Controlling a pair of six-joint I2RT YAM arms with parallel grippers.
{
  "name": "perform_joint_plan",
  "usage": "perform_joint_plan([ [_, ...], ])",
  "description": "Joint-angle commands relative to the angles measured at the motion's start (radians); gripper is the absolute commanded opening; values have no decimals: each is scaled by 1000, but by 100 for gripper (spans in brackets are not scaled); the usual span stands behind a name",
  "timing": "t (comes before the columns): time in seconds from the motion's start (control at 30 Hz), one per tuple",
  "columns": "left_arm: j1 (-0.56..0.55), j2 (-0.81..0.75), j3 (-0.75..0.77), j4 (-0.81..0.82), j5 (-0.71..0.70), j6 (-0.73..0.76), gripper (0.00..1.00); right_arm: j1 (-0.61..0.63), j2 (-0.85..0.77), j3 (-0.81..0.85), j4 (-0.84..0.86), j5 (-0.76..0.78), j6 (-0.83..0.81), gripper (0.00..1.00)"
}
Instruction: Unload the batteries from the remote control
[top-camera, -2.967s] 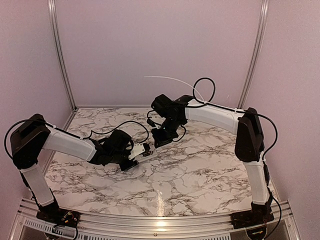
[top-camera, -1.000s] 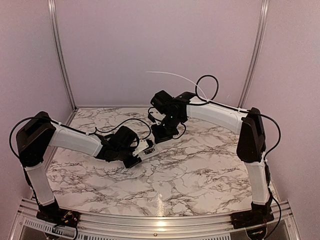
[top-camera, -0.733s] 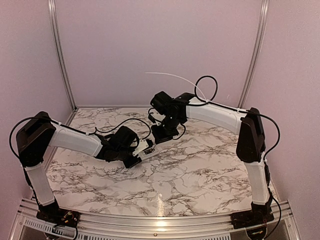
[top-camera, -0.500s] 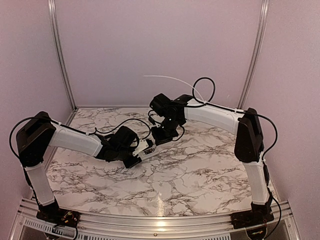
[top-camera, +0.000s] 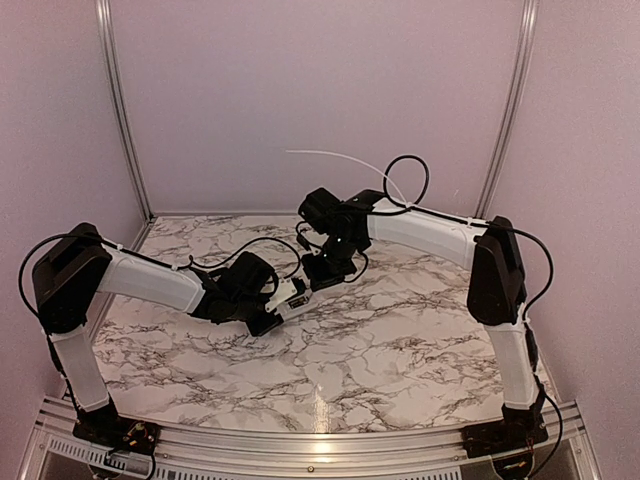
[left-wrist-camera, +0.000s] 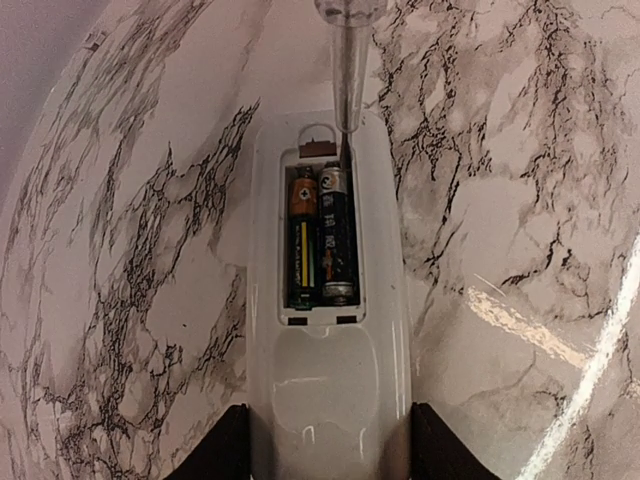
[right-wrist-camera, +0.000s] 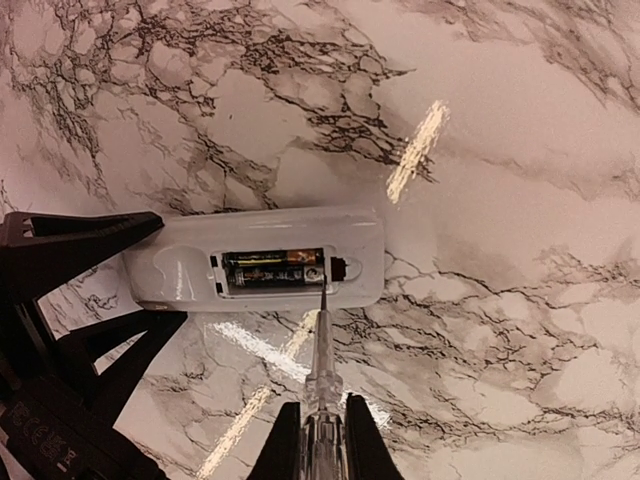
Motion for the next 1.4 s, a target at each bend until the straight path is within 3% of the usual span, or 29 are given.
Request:
perform_joint_plan([
  [0.0, -3, -39, 8, 6, 20, 1, 5, 4, 45, 63, -25, 63, 16, 0],
  [0.5, -3, -40, 13, -3, 25, -2, 5, 43, 94, 139, -89, 141, -9, 0],
  [0.9, -2, -60, 0, 3, 54, -1, 5, 45, 114, 98, -4, 61, -24, 0],
  [1.37, -2, -71, -31, 43, 59, -1, 5, -74, -97, -313, 315, -230, 73, 0],
])
